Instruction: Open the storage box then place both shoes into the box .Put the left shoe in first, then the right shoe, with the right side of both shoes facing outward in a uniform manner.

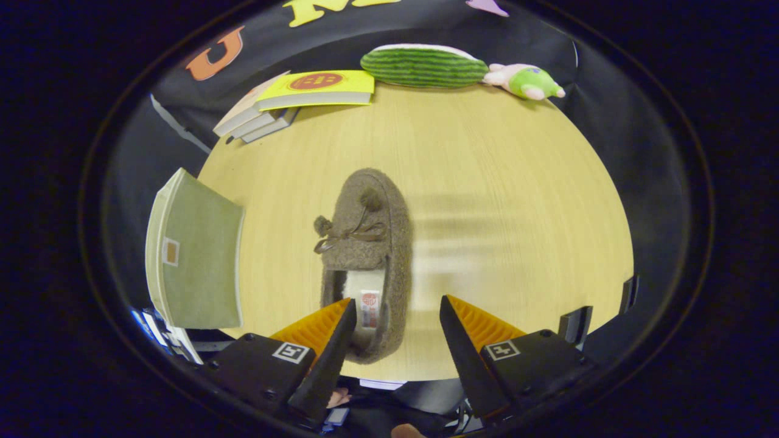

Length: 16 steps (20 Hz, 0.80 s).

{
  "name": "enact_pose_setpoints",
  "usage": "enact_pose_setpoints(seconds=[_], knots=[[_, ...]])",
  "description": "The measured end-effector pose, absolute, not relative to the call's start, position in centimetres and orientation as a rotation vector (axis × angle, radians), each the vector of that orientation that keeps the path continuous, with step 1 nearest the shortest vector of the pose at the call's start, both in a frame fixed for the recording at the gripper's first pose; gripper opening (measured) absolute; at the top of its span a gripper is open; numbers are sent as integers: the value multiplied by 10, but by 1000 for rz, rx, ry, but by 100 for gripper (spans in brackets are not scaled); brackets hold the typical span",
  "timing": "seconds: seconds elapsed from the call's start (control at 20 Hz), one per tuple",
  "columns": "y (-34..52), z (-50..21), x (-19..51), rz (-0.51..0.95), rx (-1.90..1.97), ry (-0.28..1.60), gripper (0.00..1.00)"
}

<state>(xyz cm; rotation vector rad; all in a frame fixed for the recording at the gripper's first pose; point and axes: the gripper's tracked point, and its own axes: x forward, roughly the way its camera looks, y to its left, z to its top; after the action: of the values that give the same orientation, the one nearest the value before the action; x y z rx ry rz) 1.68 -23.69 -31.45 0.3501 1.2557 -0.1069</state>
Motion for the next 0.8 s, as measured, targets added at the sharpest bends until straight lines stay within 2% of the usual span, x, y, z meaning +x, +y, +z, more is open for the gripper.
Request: enact_pose_setpoints(seconds=[0.1, 0.2, 0.4, 0.45, 0.5, 0.55, 0.6, 0.7, 0.8], knots=[[-237, -326, 23, -108, 399, 1273, 86], [-240, -339, 24, -105, 435, 1299, 77], [-232, -347, 26, -97, 499, 1323, 43], [-232, -347, 27, -96, 506, 1320, 39], [-233, -347, 27, -102, 507, 1312, 28], [-233, -345, 26, -109, 505, 1307, 25], [-235, -345, 27, -122, 510, 1299, 13], [-227, -342, 22, -116, 555, 1298, 7], [-221, -339, 18, -113, 622, 1297, 7]])
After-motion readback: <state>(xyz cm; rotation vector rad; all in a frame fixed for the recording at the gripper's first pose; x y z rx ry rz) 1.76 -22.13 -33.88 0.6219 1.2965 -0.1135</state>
